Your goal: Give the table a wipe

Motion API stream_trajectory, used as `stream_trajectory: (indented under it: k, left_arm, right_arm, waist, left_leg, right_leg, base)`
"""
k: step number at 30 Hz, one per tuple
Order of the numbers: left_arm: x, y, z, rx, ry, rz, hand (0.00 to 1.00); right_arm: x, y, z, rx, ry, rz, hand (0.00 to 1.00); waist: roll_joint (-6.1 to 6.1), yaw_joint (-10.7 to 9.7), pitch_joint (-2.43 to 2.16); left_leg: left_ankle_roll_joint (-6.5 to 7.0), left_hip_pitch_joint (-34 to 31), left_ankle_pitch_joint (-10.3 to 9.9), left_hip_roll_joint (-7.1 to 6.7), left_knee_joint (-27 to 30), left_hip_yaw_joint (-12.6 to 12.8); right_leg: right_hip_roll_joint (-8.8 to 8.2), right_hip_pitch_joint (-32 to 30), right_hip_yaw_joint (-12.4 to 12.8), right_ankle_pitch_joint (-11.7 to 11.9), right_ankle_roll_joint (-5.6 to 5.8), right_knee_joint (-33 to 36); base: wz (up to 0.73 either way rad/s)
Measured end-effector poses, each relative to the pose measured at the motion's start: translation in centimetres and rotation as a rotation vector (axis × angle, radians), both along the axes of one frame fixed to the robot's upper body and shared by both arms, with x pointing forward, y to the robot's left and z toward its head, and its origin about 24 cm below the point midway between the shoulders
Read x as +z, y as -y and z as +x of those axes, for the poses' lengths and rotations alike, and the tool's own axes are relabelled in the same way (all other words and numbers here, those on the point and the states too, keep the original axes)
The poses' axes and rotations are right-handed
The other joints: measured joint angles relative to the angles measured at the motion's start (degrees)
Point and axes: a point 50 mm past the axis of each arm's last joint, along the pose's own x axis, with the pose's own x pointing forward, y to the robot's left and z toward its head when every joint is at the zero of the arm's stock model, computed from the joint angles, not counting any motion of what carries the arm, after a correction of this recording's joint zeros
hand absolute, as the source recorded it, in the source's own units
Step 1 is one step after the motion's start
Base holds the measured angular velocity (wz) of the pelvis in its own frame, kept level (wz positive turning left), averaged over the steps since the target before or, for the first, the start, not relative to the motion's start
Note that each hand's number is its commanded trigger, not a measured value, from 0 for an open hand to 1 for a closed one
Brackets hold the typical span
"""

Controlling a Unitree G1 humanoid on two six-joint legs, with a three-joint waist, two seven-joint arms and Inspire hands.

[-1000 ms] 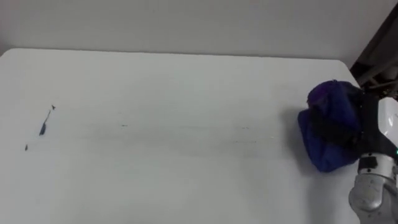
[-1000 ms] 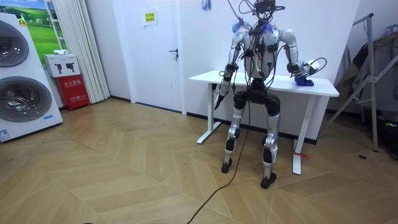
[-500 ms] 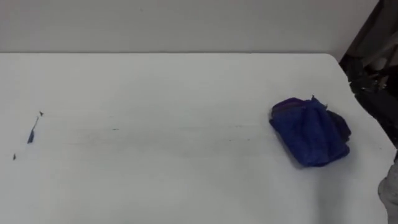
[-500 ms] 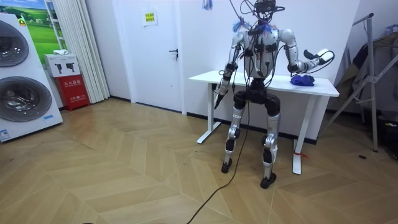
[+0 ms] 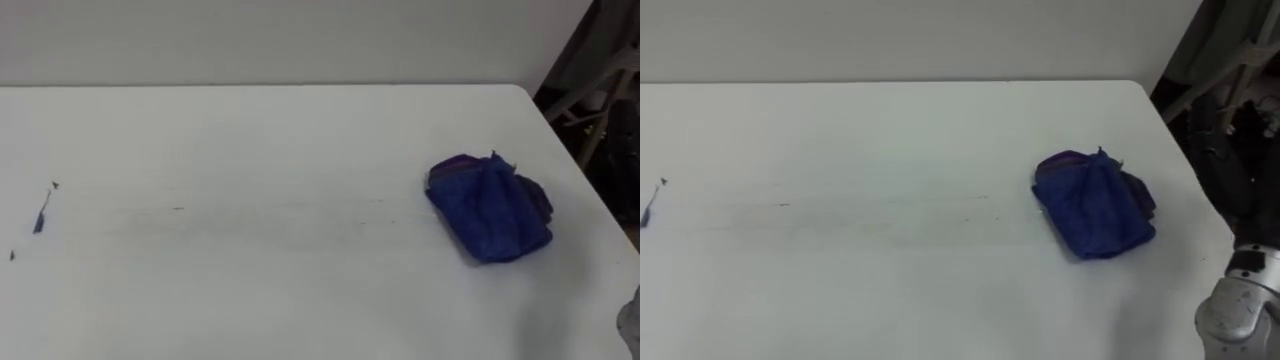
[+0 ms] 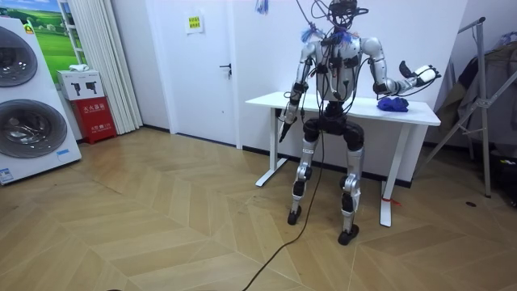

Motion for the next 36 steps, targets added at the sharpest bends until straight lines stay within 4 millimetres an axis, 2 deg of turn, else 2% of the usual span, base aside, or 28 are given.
stream_trajectory:
  k: [4, 7, 10, 13, 15, 20, 21, 24, 28, 32, 36]
  left_arm:
    - [0.2, -0.7, -0.6, 0.037, -0.004, 0.019, 0.00]
    - [0.4, -1.2, -1.5, 0.074, -0.018, 0.032, 0.00]
    - [0.5, -1.6, -2.2, 0.107, -0.040, 0.039, 0.00]
    - [0.5, -1.7, -2.3, 0.120, -0.043, 0.041, 0.00]
    - [0.3, -1.6, -2.4, 0.125, -0.054, 0.036, 0.00]
    - [0.2, -1.5, -2.4, 0.126, -0.069, 0.024, 0.00]
    - [0.0, -1.3, -2.5, 0.127, -0.080, 0.017, 0.00]
    - [-0.4, -0.9, -3.1, 0.133, -0.124, -0.002, 0.00]
    - [-0.5, -0.5, -3.4, 0.130, -0.140, -0.011, 0.00]
    - [-1.0, 0.3, -3.3, 0.116, -0.167, -0.038, 0.00]
    - [-1.2, 1.0, -3.1, 0.090, -0.174, -0.047, 0.00]
  right_arm:
    - [-2.4, 1.6, -1.7, -0.124, -0.051, 0.123, 0.00]
    - [-5.1, 2.7, -4.1, -0.237, -0.146, 0.208, 0.00]
    - [-8.6, 3.4, -8.1, -0.372, -0.299, 0.304, 0.00]
    - [-10.8, 3.5, -11.1, -0.481, -0.421, 0.369, 0.00]
    - [-12.5, 3.1, -13.9, -0.568, -0.520, 0.435, 0.00]
    - [-14.4, 1.9, -17.6, -0.660, -0.624, 0.557, 0.00]
    - [-14.9, 1.4, -18.9, -0.683, -0.678, 0.586, 0.00]
    - [-16.2, -0.5, -21.3, -0.697, -0.808, 0.673, 0.00]
    - [-17.3, -2.7, -24.2, -0.699, -0.986, 0.757, 0.00]
    - [-17.7, -3.5, -24.4, -0.625, -1.111, 0.776, 0.00]
    - [-18.1, -4.2, -23.0, -0.437, -1.239, 0.701, 0.00]
  waist:
    - [-0.35, -0.47, -0.11]
    - [-0.58, -1.17, -0.21]
    - [-0.52, -1.70, -0.59]
    - [-0.70, -1.61, -0.44]
    - [-0.31, -2.35, -0.54]
    - [-0.02, -2.42, -0.44]
    - [0.06, -2.39, -0.47]
    - [0.55, -2.55, -0.64]
    - [1.33, -2.70, -0.54]
    - [1.67, -2.46, -0.52]
    - [1.66, -1.73, -0.52]
  left_leg:
    - [-0.01, 0.00, 0.00, 0.04, 0.01, 0.00]
    - [-0.07, -0.09, -0.09, 0.07, 0.01, 0.04]
    - [-0.04, 0.12, -0.29, 0.09, 0.12, 0.02]
    - [-0.04, 0.08, -0.33, 0.09, 0.12, 0.03]
    - [-0.07, 0.10, -0.49, 0.14, 0.25, 0.00]
    - [-0.06, 0.15, -0.70, 0.14, 0.49, -0.23]
    - [-0.05, 0.15, -0.74, 0.14, 0.55, -0.27]
    - [-0.05, 0.17, -0.73, 0.18, 0.56, -0.60]
    - [-0.07, 1.07, -0.96, 0.21, 0.47, -0.86]
    - [-0.18, 1.07, -1.30, 0.25, 0.48, -0.86]
    - [-0.14, 1.09, -1.28, 0.31, 0.60, -0.87]
  right_leg:
    - [0.02, 0.03, -0.09, 0.00, 0.00, -0.11]
    - [0.03, 0.63, -0.20, 0.00, 0.00, -0.20]
    - [0.02, 0.98, -0.29, 0.00, 0.00, -0.17]
    - [0.02, 0.90, -0.28, 0.00, 0.00, -0.13]
    - [0.03, 1.04, -0.38, 0.00, 0.00, -0.13]
    - [0.08, 1.40, -0.34, 0.00, 0.00, -0.29]
    - [0.08, 1.48, -0.38, 0.00, 0.00, -0.28]
    - [0.07, 1.60, -0.52, 0.00, -0.01, -0.12]
    - [0.07, 2.64, -1.04, -0.01, 0.00, -0.23]
    - [0.11, 2.68, -1.01, -0.01, 0.01, -0.22]
    - [0.14, 2.69, -1.01, 0.01, -0.02, -0.16]
  base:
    - [0.00]
    - [0.00]
    - [0.00]
    - [0.00]
    - [0.00]
    - [0.01]
    - [0.04]
    - [0.02]
    - [0.02]
    - [-0.01]
    - [0.00]
